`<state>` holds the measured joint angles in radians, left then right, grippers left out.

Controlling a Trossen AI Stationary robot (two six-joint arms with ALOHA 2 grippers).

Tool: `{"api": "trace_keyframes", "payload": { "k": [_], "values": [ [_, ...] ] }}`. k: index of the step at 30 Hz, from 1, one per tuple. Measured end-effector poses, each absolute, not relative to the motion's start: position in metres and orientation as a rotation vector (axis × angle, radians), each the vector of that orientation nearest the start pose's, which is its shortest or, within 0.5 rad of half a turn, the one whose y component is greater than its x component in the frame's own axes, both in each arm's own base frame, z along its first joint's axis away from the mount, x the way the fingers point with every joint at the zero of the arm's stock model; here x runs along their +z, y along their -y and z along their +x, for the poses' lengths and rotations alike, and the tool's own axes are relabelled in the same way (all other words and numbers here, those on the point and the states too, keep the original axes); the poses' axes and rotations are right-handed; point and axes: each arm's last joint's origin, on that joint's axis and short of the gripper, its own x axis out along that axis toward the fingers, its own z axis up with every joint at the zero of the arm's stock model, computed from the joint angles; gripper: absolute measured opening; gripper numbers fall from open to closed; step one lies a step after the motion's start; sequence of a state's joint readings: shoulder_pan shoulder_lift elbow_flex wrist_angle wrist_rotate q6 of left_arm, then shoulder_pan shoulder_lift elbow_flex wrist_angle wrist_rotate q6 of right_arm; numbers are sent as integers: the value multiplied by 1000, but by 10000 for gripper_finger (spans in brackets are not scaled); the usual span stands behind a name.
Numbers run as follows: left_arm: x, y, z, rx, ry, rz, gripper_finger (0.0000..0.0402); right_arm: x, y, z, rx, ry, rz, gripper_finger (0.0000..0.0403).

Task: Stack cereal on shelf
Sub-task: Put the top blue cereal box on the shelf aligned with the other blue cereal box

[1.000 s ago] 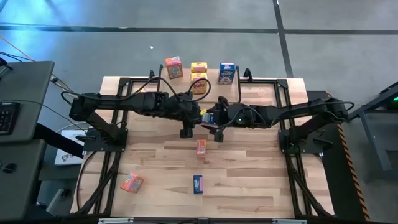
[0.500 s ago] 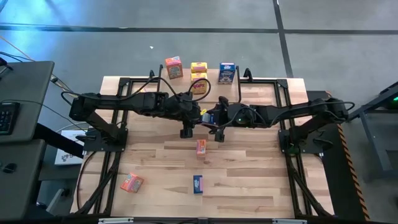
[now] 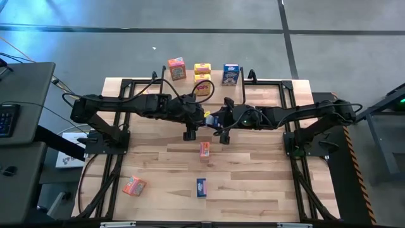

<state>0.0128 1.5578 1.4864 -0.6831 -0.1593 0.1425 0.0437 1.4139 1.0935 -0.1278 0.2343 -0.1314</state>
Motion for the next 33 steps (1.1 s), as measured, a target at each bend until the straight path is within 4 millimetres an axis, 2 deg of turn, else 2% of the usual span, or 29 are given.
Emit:
{"api": "trace_keyframes", "payload": {
  "k": [5, 14, 20, 23, 33],
  "values": [
    [344, -9, 335, 110, -763, 191, 179, 302, -7, 317, -155, -459, -191, 172],
    [344, -9, 335, 105, -764, 209, 183, 302, -7, 317, -156, -459, -191, 170],
    [344, -9, 335, 90, -767, 257, 207, 302, -7, 316, -156, -461, -191, 170],
    [345, -10, 336, 143, -751, 224, 218, 302, -7, 316, -158, -461, -191, 170],
    [348, -9, 335, 151, -734, 234, 219, 304, -7, 315, -157, -456, -190, 170]
  ]
}}
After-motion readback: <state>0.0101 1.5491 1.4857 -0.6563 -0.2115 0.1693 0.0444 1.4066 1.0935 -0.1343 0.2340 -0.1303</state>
